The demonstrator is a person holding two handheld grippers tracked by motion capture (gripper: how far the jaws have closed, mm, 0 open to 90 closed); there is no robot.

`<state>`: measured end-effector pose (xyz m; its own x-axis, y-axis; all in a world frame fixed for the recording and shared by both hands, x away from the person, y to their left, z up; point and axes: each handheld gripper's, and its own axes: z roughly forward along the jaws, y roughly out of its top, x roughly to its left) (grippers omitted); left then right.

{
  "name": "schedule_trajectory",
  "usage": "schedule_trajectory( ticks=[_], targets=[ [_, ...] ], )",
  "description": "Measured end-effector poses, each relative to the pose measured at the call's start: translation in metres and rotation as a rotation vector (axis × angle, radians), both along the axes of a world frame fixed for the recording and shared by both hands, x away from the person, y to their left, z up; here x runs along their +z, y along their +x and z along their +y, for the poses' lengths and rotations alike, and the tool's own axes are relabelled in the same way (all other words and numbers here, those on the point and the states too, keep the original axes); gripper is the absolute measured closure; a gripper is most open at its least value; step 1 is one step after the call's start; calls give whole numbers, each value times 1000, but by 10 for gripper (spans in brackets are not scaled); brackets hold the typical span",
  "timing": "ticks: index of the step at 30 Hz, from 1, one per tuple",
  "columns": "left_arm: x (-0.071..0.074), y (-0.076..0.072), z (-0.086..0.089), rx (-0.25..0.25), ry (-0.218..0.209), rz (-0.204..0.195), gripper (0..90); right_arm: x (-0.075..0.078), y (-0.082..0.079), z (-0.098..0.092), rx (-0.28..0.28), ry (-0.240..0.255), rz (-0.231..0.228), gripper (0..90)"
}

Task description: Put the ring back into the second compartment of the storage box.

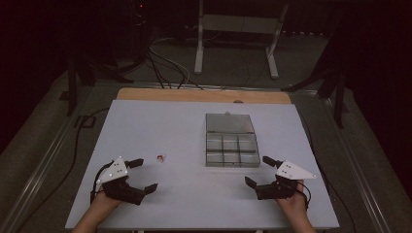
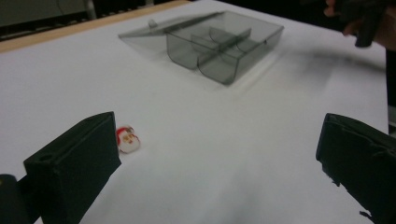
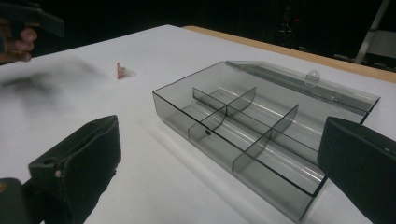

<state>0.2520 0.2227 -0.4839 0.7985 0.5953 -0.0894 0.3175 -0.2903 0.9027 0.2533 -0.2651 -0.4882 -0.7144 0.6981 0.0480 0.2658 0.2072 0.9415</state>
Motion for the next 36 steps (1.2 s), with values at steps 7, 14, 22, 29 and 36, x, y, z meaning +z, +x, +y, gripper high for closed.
schedule_trajectory(
  ticks=[7,14,22,29,36],
  targets=[
    [2,3,-2,46,16,-1,7,-1,1,2,7,-10,2,0],
    [4,6,-2,93,17,0,7,-1,1,2,6,-5,7,0],
    [5,13,-11,163,16,16,7,-1,1,3,8,1,5,0],
    [3,20,-20,214,37,20,7,-1,0,4,8,2,6,0],
    [0,25,-26,249,34,26,8,0,0,2,4,13,-1,0]
  ],
)
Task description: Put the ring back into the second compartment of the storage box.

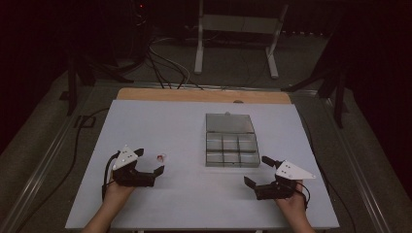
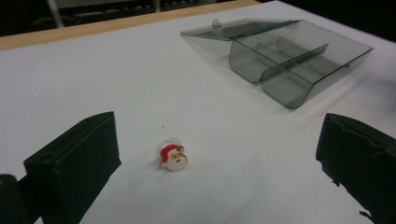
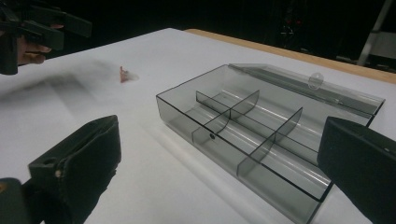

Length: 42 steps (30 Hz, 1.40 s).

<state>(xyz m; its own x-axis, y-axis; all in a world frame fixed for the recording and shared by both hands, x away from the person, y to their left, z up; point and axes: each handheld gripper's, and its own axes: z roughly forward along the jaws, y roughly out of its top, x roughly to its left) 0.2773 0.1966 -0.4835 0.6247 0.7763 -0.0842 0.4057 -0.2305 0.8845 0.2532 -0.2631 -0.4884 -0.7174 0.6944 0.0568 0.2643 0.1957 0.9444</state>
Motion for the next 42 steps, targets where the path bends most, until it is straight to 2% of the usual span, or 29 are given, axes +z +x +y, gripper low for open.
schedule_trajectory(
  ticks=[4,7,8,10,13,19,23,32,34,36,38,39,40,42],
  targets=[
    [-2,2,-4,7,1,4,8,0,0,1,1,-2,2,0],
    [-3,6,-6,48,-5,5,8,0,0,1,-1,-3,2,0],
    [-3,6,-6,48,-5,5,8,0,0,1,-2,-2,1,0],
    [-3,7,-8,69,10,-2,8,0,0,1,-1,-1,1,0],
    [-4,9,-11,92,10,10,8,0,0,0,-2,-3,3,0],
    [-6,12,-18,116,16,18,8,0,0,0,-2,-3,-2,0],
    [-8,14,-23,141,39,26,8,0,0,0,-1,-4,1,0],
    [-13,19,-27,147,30,89,9,0,0,-1,-4,1,0,0],
    [-16,20,-28,142,11,152,8,0,0,-1,-3,-1,0,0],
    [-16,20,-29,139,14,166,9,0,-1,-1,-4,1,-1,0],
    [-17,19,-30,134,27,169,9,0,-1,-1,-4,1,-1,0],
    [-17,18,-34,156,78,164,9,0,-1,-1,-4,1,-1,0],
    [-18,18,-34,162,88,166,52,0,-1,-1,-4,2,1,0],
    [-19,19,-35,177,108,177,62,1,-1,-1,-3,3,-1,0]
  ],
)
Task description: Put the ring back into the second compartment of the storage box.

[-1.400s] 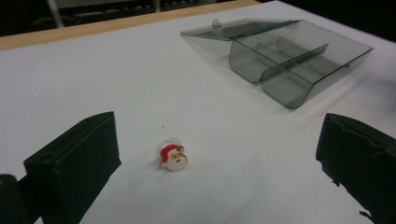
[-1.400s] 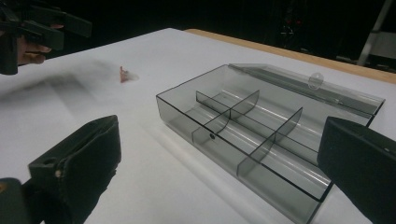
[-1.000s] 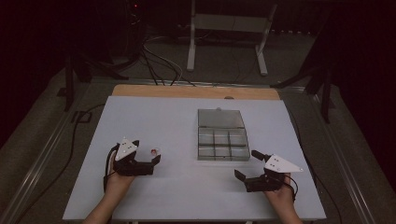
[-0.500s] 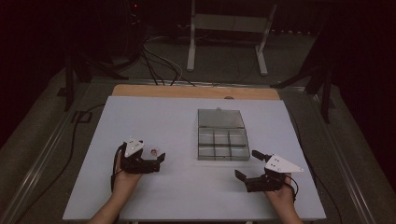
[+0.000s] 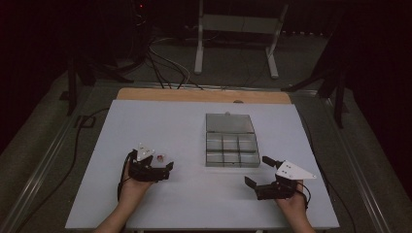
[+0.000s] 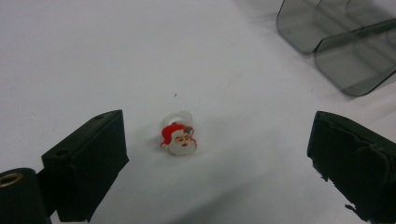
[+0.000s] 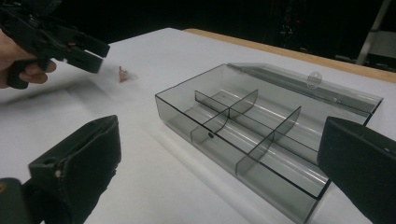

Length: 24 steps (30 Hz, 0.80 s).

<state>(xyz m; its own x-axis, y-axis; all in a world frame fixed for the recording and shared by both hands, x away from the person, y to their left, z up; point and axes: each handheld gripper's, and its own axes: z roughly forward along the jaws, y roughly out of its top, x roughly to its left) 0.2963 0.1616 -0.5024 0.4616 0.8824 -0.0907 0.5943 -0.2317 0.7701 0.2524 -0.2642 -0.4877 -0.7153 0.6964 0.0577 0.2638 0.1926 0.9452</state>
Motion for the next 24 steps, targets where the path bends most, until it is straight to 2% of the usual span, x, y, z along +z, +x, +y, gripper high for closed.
schedule_trajectory(
  ticks=[2,3,7,8,14,15,16,18,24],
  targets=[
    [-1,1,0,3,6,12,73,0,0,0,0,0,0,0],
    [-3,2,0,35,31,30,130,0,0,0,0,1,2,0],
    [-4,4,1,43,53,45,184,0,0,-1,0,1,1,0],
    [-4,4,1,43,53,45,215,0,0,-1,0,1,1,0],
    [-5,6,4,55,64,45,271,0,0,0,-1,0,0,0],
    [-7,8,5,56,62,59,271,0,0,0,0,0,0,0],
    [-7,8,5,54,64,62,311,0,0,0,-1,-1,0,0],
    [-7,9,4,41,74,66,335,0,0,0,-1,-1,0,0],
    [-9,11,5,47,84,78,368,0,0,0,-1,-3,0,0]
  ],
)
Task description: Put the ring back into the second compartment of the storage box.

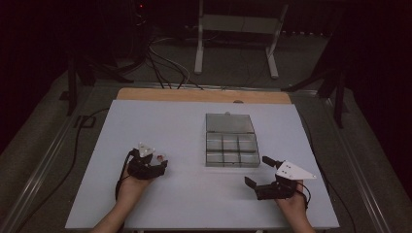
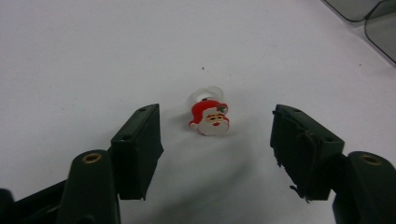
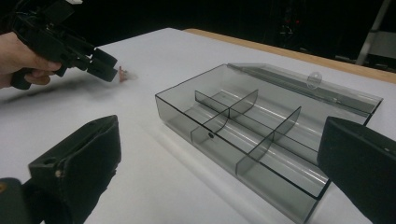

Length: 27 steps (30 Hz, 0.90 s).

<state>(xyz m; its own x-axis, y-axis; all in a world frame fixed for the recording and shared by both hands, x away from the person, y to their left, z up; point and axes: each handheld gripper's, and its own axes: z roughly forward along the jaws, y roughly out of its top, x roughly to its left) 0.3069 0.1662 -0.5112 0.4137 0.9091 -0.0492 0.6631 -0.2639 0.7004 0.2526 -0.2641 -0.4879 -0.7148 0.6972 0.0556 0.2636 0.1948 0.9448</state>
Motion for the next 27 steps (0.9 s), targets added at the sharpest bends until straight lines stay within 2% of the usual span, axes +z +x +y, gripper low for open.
schedule_trajectory(
  ticks=[5,12,14,27],
  targets=[
    [-1,2,3,9,-5,7,443,0,0,0,1,-2,0,0],
    [-4,4,2,3,20,9,485,-1,0,1,1,-3,5,0],
    [-5,4,1,-4,27,10,521,-1,0,1,-2,-2,6,0],
    [-8,8,-3,-17,37,6,590,0,0,0,-1,-4,2,0]
  ],
)
